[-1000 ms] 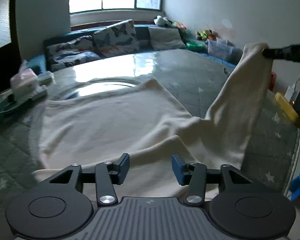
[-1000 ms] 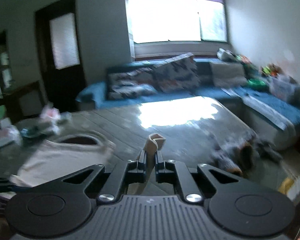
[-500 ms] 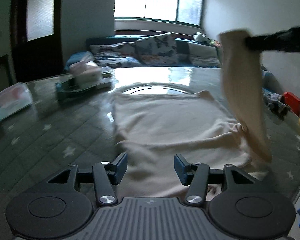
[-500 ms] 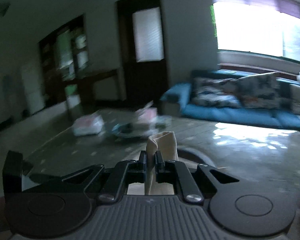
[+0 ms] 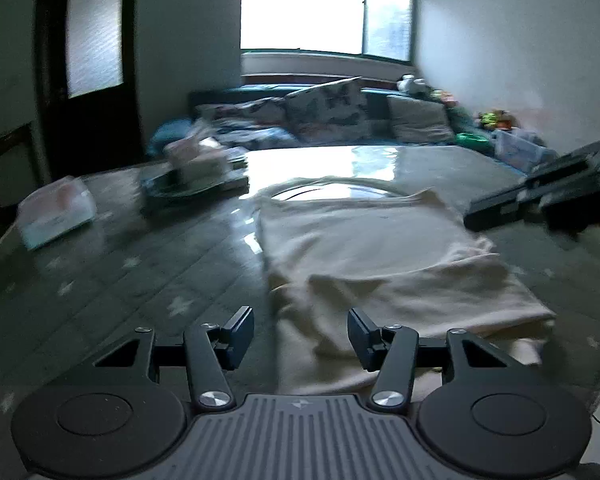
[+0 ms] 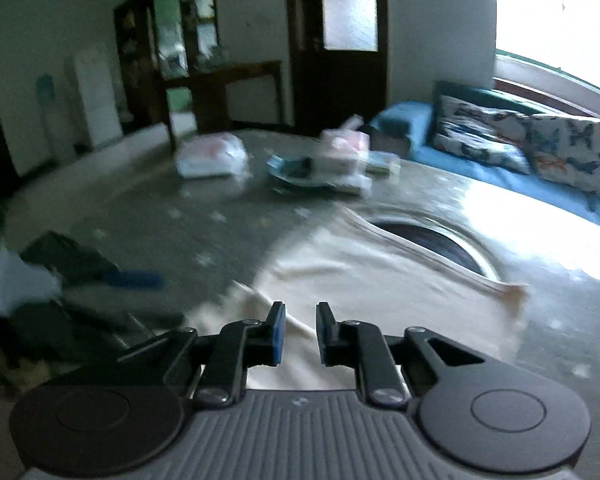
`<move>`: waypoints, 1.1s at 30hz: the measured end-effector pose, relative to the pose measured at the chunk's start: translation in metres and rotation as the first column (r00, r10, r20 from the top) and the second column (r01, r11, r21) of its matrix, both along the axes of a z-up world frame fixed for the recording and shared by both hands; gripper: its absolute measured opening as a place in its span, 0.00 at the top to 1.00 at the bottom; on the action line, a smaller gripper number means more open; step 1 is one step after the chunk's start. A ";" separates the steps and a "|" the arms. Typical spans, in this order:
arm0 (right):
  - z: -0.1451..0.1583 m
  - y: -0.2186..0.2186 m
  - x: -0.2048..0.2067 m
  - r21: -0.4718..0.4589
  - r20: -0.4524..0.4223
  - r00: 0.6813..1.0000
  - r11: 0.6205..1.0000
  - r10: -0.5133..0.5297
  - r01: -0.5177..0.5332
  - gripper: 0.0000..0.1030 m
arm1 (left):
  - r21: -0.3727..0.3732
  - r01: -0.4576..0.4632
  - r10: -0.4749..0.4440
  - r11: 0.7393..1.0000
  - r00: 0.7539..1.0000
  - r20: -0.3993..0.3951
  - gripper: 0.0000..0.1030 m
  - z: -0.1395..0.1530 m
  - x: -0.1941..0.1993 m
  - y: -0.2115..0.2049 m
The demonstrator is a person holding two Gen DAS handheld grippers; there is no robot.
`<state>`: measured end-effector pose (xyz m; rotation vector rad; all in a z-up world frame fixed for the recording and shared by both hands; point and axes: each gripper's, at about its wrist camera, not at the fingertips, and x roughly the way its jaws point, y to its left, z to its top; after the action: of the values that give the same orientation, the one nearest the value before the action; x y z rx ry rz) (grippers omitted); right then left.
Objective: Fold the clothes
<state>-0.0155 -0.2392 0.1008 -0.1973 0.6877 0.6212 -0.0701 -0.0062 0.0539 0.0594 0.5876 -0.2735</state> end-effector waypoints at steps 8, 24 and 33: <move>-0.042 -0.056 0.004 -0.120 -0.077 0.989 0.986 -0.130 0.120 0.85 | 0.002 0.127 -0.127 0.992 0.992 -0.017 0.68 -0.009 0.024 -0.036; -0.061 -0.064 0.015 -0.088 -0.084 0.991 0.991 -0.109 0.102 0.86 | -0.017 0.098 -0.100 0.995 0.990 -0.102 0.69 -0.025 0.045 -0.018; -0.059 -0.051 -0.021 -0.128 -0.094 0.995 0.991 0.015 -0.027 0.86 | 0.128 0.268 -0.259 0.955 0.962 -0.080 0.68 -0.012 -0.008 -0.015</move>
<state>-0.0362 -0.2905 0.0417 -0.2977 0.8173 0.6094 -0.0782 -0.0215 0.0418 0.2650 0.6607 -0.4957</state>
